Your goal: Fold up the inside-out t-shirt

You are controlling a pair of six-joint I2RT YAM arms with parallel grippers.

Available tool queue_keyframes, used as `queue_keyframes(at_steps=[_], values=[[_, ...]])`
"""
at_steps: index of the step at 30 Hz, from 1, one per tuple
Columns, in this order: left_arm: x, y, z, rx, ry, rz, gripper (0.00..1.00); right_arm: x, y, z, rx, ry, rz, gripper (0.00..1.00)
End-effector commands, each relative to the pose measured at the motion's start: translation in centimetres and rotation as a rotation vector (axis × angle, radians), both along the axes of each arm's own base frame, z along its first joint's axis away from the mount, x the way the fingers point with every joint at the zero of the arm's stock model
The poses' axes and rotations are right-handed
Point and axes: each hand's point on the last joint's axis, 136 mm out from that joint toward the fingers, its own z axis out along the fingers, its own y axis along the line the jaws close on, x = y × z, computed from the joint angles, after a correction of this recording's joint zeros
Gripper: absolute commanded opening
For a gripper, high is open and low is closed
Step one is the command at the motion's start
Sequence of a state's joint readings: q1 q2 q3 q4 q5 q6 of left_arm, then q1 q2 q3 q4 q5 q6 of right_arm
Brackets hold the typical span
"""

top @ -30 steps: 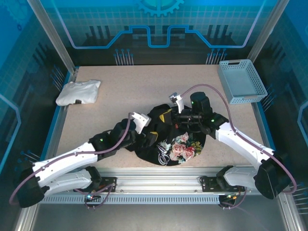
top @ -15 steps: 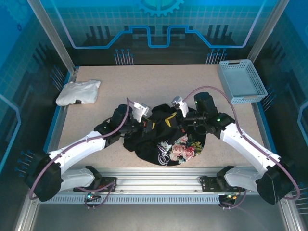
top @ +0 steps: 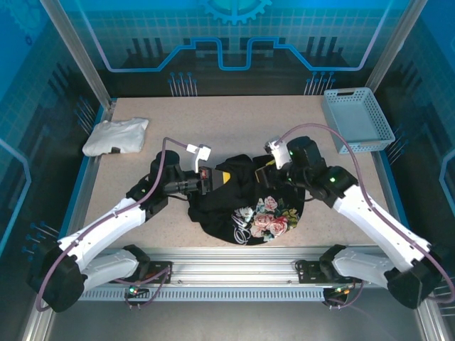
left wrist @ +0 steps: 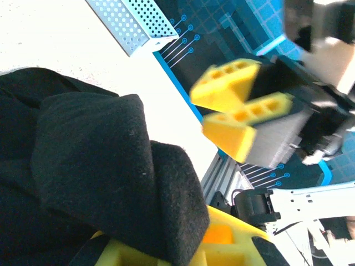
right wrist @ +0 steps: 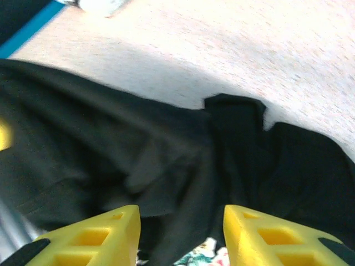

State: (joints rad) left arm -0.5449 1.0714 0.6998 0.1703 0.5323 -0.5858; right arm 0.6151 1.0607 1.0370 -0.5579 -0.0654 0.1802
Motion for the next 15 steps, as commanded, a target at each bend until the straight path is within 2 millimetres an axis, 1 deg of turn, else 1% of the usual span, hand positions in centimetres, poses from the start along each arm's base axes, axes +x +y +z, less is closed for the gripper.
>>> queue_keyframes(at_steps=[1, 3, 5, 7, 9, 10, 12, 14, 15], values=[[-0.1, 0.2, 1.3, -0.042, -0.014, 0.003, 0.00, -3.3, 1.7, 0.5, 0.100, 0.023, 0.125, 0.45], [-0.1, 0.2, 1.2, -0.038, -0.019, 0.002, 0.00, -3.6, 2.8, -0.3, 0.165, 0.067, 0.140, 0.43], [-0.1, 0.2, 1.2, -0.036, -0.024, 0.002, 0.00, -3.1, 3.7, -1.5, 0.204, 0.124, 0.120, 0.43], [-0.1, 0.3, 1.2, -0.034, -0.026, 0.001, 0.00, -1.9, 4.4, -2.4, 0.225, 0.160, 0.076, 0.44], [-0.2, 0.3, 1.2, -0.033, -0.028, -0.001, 0.00, -0.8, 4.9, -2.6, 0.249, 0.162, 0.046, 0.46], [-0.3, 0.3, 1.1, -0.031, -0.030, -0.001, 0.00, -0.5, 5.1, -3.7, 0.248, 0.182, 0.031, 0.47], [-0.4, 0.4, 1.1, -0.028, -0.033, 0.000, 0.00, 0.3, 5.6, -4.3, 0.256, 0.190, 0.015, 0.48], [-0.4, 0.6, 1.0, -0.022, -0.035, 0.007, 0.00, 1.0, 5.9, -5.0, 0.249, 0.201, -0.001, 0.45], [-0.4, 0.7, 0.9, -0.018, -0.037, 0.008, 0.00, 1.3, 5.9, -5.5, 0.237, 0.207, -0.010, 0.38]])
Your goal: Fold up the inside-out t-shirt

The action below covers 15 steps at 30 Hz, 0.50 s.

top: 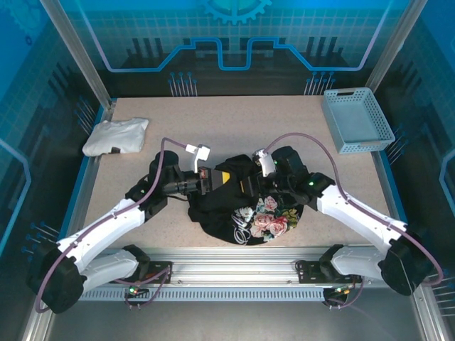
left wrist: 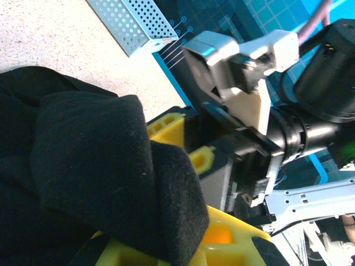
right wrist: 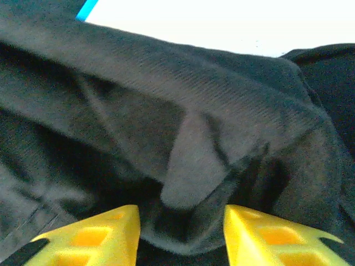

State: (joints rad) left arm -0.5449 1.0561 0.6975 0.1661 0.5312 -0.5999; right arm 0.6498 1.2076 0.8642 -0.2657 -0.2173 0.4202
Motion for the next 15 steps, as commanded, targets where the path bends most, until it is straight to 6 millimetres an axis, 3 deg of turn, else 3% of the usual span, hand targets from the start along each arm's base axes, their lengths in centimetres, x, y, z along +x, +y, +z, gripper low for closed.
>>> queue_keyframes(at_steps=[1, 4, 10, 15], values=[[-0.2, 0.7, 0.6, -0.005, -0.047, 0.014, 0.00, 1.5, 1.1, 0.5, 0.046, -0.015, -0.033, 0.27], [0.5, 1.7, 0.7, 0.007, -0.057, 0.078, 0.00, 1.4, 0.2, 0.2, 0.018, -0.022, -0.009, 0.00], [2.8, 5.3, -0.1, 0.048, -0.047, 0.266, 0.00, -1.0, -0.1, 7.8, 0.257, -0.161, 0.206, 0.00], [3.7, 6.9, -1.3, 0.105, -0.035, 0.342, 0.03, -2.8, 0.0, 11.9, 0.405, -0.231, 0.337, 0.00]])
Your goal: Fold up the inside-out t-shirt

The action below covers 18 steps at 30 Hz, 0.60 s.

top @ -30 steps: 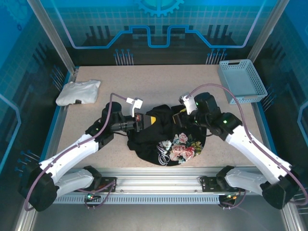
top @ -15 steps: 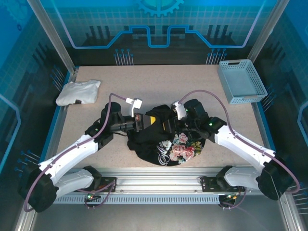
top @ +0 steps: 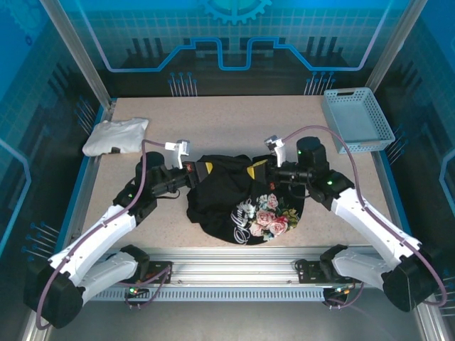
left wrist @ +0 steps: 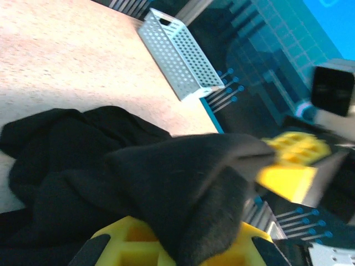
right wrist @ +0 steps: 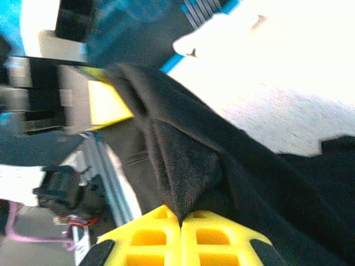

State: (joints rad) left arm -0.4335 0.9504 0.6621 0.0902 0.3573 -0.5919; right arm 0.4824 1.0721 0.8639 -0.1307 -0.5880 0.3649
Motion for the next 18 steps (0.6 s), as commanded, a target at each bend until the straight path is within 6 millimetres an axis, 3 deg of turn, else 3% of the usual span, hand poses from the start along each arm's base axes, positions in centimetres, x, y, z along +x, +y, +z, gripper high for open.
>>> queue_keyframes(at_steps=[1, 6, 10, 14, 18], values=[[0.6, 1.6, -1.3, 0.070, -0.001, 0.077, 0.04, -2.2, 1.0, 4.9, 0.138, -0.113, 0.184, 0.00], [1.0, 2.9, -2.7, 0.160, 0.017, 0.138, 0.18, -2.4, 1.2, 5.7, 0.162, -0.142, 0.217, 0.00], [0.9, 4.5, -3.4, 0.259, 0.018, 0.192, 0.41, -1.8, 1.4, 5.7, 0.159, -0.141, 0.215, 0.00], [0.3, 6.3, -2.4, 0.327, -0.036, 0.261, 0.61, -1.2, 1.5, 5.5, 0.151, -0.127, 0.204, 0.00], [-1.3, 6.4, -0.2, 0.404, -0.132, 0.276, 0.68, -0.6, 1.5, 5.1, 0.136, -0.103, 0.173, 0.00]])
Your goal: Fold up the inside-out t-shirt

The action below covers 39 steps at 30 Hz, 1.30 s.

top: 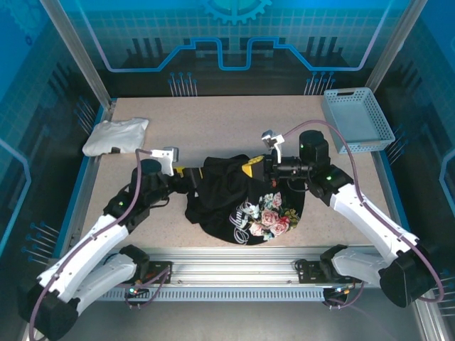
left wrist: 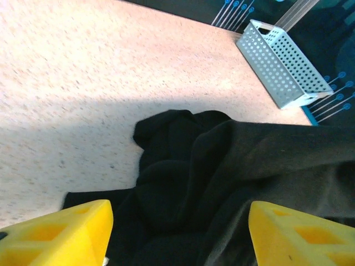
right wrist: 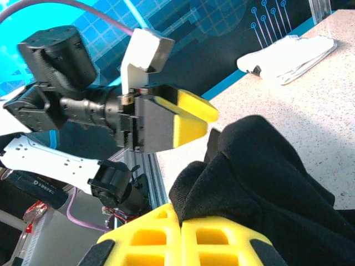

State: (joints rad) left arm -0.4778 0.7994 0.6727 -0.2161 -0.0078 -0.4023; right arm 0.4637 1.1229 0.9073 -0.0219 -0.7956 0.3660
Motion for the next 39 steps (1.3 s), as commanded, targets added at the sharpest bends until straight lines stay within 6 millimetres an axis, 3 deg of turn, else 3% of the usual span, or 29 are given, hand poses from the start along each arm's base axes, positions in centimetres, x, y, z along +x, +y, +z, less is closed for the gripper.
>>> queue_keyframes(at_steps=[1, 5, 7, 9, 13, 17, 23, 27, 30, 34, 36, 39], values=[[-1.1, 0.2, 2.6, 0.122, -0.105, 0.002, 0.67, 0.7, -0.1, 1.9, 0.026, -0.039, -0.012, 0.00], [-3.7, -5.3, 3.7, 0.103, -0.157, -0.240, 0.51, 1.2, 0.0, 1.7, 0.023, -0.019, -0.031, 0.00], [-4.5, -7.9, 3.1, 0.040, -0.099, -0.356, 0.49, 1.4, 0.0, 1.5, 0.020, -0.010, -0.037, 0.00], [-4.0, -9.0, 2.1, 0.012, -0.034, -0.362, 0.50, 1.4, 0.0, 1.5, 0.020, -0.008, -0.036, 0.00], [-2.3, -9.5, 0.8, 0.002, 0.012, -0.315, 0.54, 1.2, -0.1, 1.3, 0.017, -0.009, -0.041, 0.00], [-1.7, -10.3, 0.5, -0.022, 0.025, -0.326, 0.57, 1.1, -0.2, 1.1, 0.014, -0.005, -0.044, 0.00], [0.7, -9.5, -0.8, 0.102, -0.011, -0.251, 0.62, 0.6, -0.3, 0.9, -0.003, -0.022, -0.023, 0.00], [1.5, -10.4, -1.7, 0.154, -0.008, -0.286, 0.63, 0.0, -0.6, 1.0, -0.023, -0.048, -0.008, 0.00], [1.9, -11.7, -1.6, 0.130, -0.018, -0.336, 0.48, -0.3, -0.6, 0.8, -0.031, -0.052, 0.012, 0.00], [2.1, -12.3, -0.3, 0.018, 0.017, -0.405, 0.00, 0.1, -1.8, -0.6, -0.142, -0.079, -0.052, 0.00], [1.4, -11.7, 1.3, -0.082, 0.041, -0.444, 0.00, 0.9, -3.1, -1.4, -0.237, -0.108, -0.143, 0.00], [-1.4, -11.2, 5.1, -0.286, 0.047, -0.574, 0.00, 3.1, -5.5, -2.5, -0.381, -0.148, -0.354, 0.00]])
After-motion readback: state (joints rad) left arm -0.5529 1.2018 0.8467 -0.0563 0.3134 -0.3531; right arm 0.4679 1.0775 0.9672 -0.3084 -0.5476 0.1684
